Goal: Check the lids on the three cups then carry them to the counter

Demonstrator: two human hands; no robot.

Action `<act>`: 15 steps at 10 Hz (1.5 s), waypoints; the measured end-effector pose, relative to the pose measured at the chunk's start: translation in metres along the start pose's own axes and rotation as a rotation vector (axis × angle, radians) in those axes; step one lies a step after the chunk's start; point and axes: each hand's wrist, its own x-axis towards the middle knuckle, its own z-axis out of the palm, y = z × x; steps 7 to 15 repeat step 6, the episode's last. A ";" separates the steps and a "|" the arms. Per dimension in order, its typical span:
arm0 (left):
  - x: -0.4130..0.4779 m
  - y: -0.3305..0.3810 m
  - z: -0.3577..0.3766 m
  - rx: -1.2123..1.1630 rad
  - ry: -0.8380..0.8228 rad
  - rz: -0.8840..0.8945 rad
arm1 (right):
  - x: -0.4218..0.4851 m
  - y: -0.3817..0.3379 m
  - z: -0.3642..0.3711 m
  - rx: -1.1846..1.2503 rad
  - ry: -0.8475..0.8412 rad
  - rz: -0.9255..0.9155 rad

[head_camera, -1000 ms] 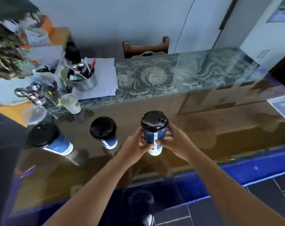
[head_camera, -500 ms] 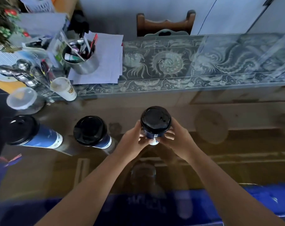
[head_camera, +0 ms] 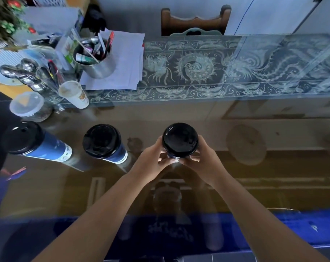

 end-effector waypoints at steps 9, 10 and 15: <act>-0.018 -0.037 0.009 -0.124 -0.023 -0.174 | -0.024 0.014 0.019 -0.023 -0.019 0.134; -0.018 -0.037 0.009 -0.124 -0.023 -0.174 | -0.024 0.014 0.019 -0.023 -0.019 0.134; -0.018 -0.037 0.009 -0.124 -0.023 -0.174 | -0.024 0.014 0.019 -0.023 -0.019 0.134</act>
